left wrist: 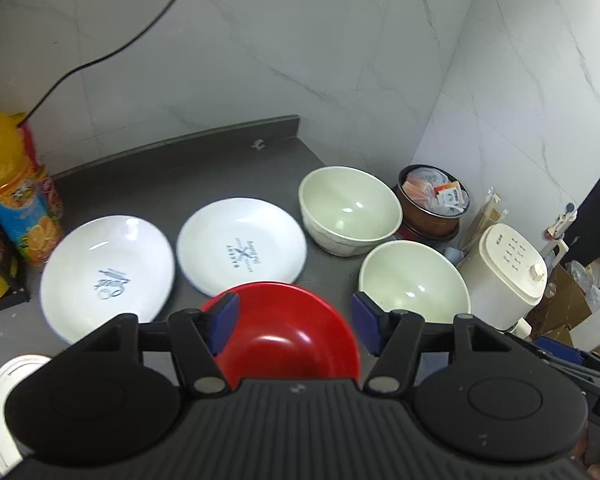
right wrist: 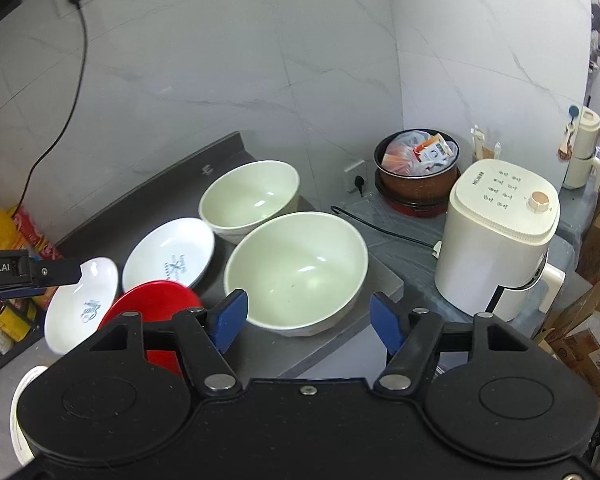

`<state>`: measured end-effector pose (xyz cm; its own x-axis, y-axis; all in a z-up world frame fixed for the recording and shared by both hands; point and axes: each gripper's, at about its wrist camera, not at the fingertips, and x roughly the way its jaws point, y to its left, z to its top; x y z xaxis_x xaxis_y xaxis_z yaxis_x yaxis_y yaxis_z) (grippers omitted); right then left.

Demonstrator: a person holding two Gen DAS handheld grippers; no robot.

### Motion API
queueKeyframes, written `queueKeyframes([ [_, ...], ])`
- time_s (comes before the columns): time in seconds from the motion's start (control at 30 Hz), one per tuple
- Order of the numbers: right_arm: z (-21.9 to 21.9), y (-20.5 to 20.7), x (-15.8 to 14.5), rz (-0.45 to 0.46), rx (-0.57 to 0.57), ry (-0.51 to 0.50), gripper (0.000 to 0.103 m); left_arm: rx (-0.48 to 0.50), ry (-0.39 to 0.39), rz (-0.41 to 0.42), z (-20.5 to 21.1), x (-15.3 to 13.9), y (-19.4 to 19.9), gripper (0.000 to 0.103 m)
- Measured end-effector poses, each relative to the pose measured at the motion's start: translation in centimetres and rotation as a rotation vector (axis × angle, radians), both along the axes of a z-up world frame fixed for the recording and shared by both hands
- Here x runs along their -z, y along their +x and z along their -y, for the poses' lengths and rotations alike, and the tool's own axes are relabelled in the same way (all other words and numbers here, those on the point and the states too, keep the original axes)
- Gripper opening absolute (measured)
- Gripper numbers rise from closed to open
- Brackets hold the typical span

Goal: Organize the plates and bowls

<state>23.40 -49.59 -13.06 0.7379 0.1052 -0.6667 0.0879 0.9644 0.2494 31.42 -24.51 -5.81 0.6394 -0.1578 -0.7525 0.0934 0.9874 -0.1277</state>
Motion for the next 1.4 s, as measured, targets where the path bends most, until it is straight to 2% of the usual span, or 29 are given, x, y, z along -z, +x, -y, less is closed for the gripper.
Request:
queueKeyframes([
  [0.3, 1.8, 2.3, 2.1, -0.033, 0.046, 0.032, 0.058, 0.077, 0.010, -0.044, 3.8, 2.9, 3.9, 0.051],
  [0.37, 1.9, 3.1, 2.6, -0.059, 0.061, 0.029, 0.052, 0.076, 0.015, -0.071, 4.3, 3.6, 4.8, 0.045],
  [0.77, 3.0, 6.9, 5.9, -0.152, 0.071, 0.039, 0.044, 0.039, 0.004, -0.177, 6.5, 7.7, 8.8, 0.033],
  [0.97, 3.3, 8.1, 6.7, -0.181, 0.070, 0.056, 0.038, 0.044, -0.010, -0.199, 7.6, 8.8, 9.8, 0.030],
  [1.27, 3.2, 9.7, 7.7, -0.212, 0.056, 0.058, 0.032, 0.037, -0.015, -0.251, 8.8, 10.9, 11.7, 0.020],
  [1.4, 2.9, 10.5, 8.2, -0.230, 0.042, 0.057, 0.025, 0.032, -0.017, -0.276, 9.1, 11.7, 12.3, 0.008],
])
